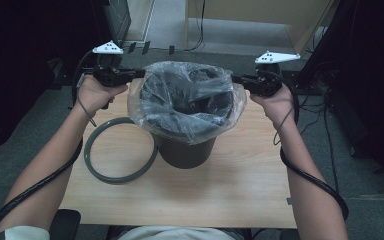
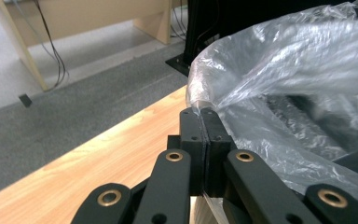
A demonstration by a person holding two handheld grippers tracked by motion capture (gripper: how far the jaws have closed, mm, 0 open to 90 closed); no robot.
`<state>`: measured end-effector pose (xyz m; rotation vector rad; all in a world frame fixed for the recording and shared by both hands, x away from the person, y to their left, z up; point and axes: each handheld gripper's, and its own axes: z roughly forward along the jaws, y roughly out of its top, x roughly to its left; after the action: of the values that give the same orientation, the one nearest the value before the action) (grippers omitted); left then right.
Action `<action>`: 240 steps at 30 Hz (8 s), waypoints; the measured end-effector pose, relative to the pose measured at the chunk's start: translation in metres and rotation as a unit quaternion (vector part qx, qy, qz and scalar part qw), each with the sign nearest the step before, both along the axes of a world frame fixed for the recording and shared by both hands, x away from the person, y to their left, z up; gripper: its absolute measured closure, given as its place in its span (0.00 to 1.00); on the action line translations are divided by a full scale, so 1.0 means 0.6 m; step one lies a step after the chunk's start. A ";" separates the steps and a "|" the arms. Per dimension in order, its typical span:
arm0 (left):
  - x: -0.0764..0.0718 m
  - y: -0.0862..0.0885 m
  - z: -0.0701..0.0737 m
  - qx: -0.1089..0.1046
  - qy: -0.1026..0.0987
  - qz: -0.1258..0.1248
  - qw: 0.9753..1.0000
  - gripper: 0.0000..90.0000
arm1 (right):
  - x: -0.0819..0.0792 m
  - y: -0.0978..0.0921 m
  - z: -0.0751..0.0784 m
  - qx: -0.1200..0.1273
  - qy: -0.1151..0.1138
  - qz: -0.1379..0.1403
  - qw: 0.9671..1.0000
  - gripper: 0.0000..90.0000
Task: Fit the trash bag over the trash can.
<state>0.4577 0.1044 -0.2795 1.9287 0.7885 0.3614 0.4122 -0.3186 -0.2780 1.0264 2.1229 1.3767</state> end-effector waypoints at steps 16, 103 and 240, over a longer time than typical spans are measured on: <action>0.030 -0.026 -0.055 -0.008 0.034 0.014 0.999 1.00 | 0.045 0.019 -0.083 -0.013 0.043 -0.033 0.998 0.98; 0.104 -0.087 0.010 0.004 0.016 0.000 1.000 0.99 | 0.063 0.016 -0.016 0.012 0.011 0.024 1.000 0.94; -0.136 0.024 -0.009 -0.066 0.010 -0.072 0.995 0.48 | 0.053 0.167 0.049 -0.063 0.100 0.092 0.989 0.51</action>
<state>0.3762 0.1187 -0.2849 1.8538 0.6658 0.1975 0.4443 -0.2182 -0.2485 0.9747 2.4715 1.2442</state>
